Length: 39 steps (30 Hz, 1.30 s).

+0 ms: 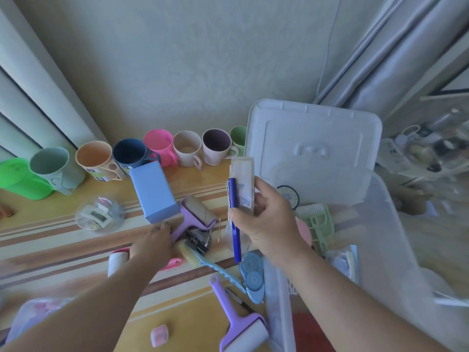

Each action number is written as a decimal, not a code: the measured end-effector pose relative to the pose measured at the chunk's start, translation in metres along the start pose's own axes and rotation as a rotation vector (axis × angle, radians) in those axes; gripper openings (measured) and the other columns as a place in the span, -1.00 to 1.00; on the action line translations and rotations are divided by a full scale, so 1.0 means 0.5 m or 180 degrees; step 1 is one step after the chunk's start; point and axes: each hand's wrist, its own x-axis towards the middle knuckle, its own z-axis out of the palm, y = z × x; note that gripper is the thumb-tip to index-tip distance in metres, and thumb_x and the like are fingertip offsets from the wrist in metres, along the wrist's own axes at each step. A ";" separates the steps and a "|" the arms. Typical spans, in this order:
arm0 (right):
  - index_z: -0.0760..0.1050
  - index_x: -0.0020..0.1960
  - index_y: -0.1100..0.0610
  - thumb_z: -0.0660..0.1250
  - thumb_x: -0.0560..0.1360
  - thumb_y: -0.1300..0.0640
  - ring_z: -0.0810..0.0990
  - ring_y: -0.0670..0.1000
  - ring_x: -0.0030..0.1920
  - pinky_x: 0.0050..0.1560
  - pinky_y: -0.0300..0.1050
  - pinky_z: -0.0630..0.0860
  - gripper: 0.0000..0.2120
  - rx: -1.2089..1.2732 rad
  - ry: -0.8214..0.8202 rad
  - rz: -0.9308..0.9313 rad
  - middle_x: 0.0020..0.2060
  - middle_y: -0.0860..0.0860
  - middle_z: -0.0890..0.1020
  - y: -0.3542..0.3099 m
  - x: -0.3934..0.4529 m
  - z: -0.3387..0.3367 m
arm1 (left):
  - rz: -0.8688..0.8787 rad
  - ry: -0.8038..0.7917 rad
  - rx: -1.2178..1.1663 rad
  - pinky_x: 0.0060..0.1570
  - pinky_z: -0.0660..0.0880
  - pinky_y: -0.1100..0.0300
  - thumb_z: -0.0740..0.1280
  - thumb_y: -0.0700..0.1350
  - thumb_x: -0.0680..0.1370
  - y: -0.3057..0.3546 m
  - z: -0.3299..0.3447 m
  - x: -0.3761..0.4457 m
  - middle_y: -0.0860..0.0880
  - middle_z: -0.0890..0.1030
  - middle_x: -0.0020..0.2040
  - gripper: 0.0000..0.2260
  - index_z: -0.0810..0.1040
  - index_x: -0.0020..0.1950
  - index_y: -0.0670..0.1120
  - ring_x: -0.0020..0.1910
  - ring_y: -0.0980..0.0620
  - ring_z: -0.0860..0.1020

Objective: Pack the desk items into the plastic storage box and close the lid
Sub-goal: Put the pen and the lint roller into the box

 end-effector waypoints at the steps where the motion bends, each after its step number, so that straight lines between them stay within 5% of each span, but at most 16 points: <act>1: 0.59 0.24 -0.08 0.47 0.46 0.13 0.70 0.00 -0.17 -0.11 0.03 0.72 -0.63 -0.0123 0.0044 -0.0101 -0.14 -0.01 0.73 -0.007 -0.005 -0.013 | 0.0042 0.0001 -0.0164 0.08 0.58 -0.01 0.51 0.15 0.48 0.002 -0.004 -0.002 -0.07 0.62 0.17 -0.46 0.40 0.34 -0.01 0.16 -0.13 0.61; 5: 0.58 0.29 -0.03 0.43 0.47 0.15 0.65 0.06 -0.20 -0.18 -0.02 0.63 -0.61 0.0341 0.0214 -0.0096 -0.20 0.05 0.68 -0.017 -0.020 -0.072 | 0.0207 0.0250 -0.0272 -0.30 0.44 0.12 0.47 0.07 0.43 0.001 -0.036 -0.031 0.09 0.53 -0.23 -0.71 0.38 -0.02 0.17 -0.22 -0.02 0.57; 10: 0.61 0.18 0.15 0.42 0.34 0.15 0.55 0.14 -0.20 -0.20 0.01 0.57 -0.59 0.1653 0.0133 0.0650 -0.13 0.22 0.56 0.001 -0.056 -0.164 | 0.0322 0.0634 -0.0240 -0.26 0.52 0.04 0.32 -0.07 0.49 0.007 -0.107 -0.108 0.04 0.55 -0.29 -0.95 0.47 -0.15 0.05 -0.27 -0.05 0.56; 15: 0.47 0.44 -0.26 0.43 0.38 0.09 0.70 0.01 -0.11 -0.04 -0.12 0.66 -0.35 -0.0745 0.0332 0.0115 -0.03 -0.11 0.75 0.030 -0.120 -0.277 | 0.0618 0.1337 -0.0623 -0.41 0.45 0.14 0.49 -0.08 0.45 0.075 -0.189 -0.218 0.07 0.59 -0.38 -0.86 0.55 -0.12 0.07 -0.41 0.01 0.54; 18: 0.32 0.45 -0.44 0.46 0.35 0.01 0.64 -0.12 -0.26 -0.21 -0.33 0.54 -0.24 -0.1817 0.0346 -0.0109 -0.17 -0.28 0.69 0.056 -0.167 -0.347 | 0.0810 0.1652 -0.0890 -0.36 0.43 0.13 0.54 -0.05 0.41 0.161 -0.229 -0.280 0.18 0.61 -0.30 -0.79 0.56 -0.05 0.13 -0.36 -0.01 0.55; 21: 0.24 0.56 -0.26 0.47 0.36 -0.05 0.49 -0.09 -0.41 -0.32 -0.22 0.44 -0.17 -0.2700 0.0456 0.0003 -0.39 -0.14 0.52 0.098 -0.215 -0.422 | 0.1032 0.1593 -0.1146 -0.31 0.40 0.12 0.55 -0.02 0.41 0.261 -0.232 -0.326 0.26 0.59 -0.23 -0.73 0.54 0.00 0.14 -0.30 0.03 0.53; 24: 0.23 0.51 -0.11 0.42 0.40 -0.03 0.56 0.11 -0.27 -0.30 -0.04 0.46 -0.27 -0.3515 0.0005 0.0169 -0.28 -0.07 0.54 0.143 -0.268 -0.461 | 0.1265 0.1304 -0.1310 -0.27 0.42 0.11 0.52 0.01 0.43 0.361 -0.206 -0.358 0.24 0.60 -0.23 -0.78 0.51 -0.03 0.12 -0.28 0.14 0.53; 27: 0.26 0.45 -0.12 0.40 0.46 0.11 0.61 0.14 -0.04 -0.25 -0.03 0.52 -0.38 -0.3875 -0.1167 0.0144 -0.03 -0.03 0.62 0.200 -0.327 -0.440 | 0.1435 0.0982 -0.1406 -0.24 0.43 0.15 0.46 0.09 0.43 0.460 -0.178 -0.381 0.20 0.60 -0.23 -0.82 0.51 -0.07 0.14 -0.24 0.15 0.55; 29: 0.29 0.33 -0.11 0.36 0.49 0.21 0.55 0.15 0.00 -0.25 -0.02 0.54 -0.50 -0.3974 -0.1605 0.0267 -0.03 0.00 0.58 0.232 -0.347 -0.417 | 0.1399 0.0763 -0.1425 -0.16 0.49 0.08 0.38 0.17 0.39 0.515 -0.161 -0.390 0.15 0.62 -0.21 -0.78 0.53 -0.04 0.12 -0.19 -0.02 0.57; 39: 0.46 0.18 0.13 0.32 0.48 0.40 0.47 0.19 0.01 -0.12 0.10 0.51 -0.67 -0.4236 -0.1789 -0.0695 -0.06 0.07 0.57 0.287 -0.251 -0.342 | 0.0800 0.0443 -0.1525 -0.22 0.63 0.00 0.41 0.12 0.44 0.599 -0.131 -0.367 0.13 0.64 -0.25 -0.84 0.48 -0.06 0.16 -0.38 0.03 0.61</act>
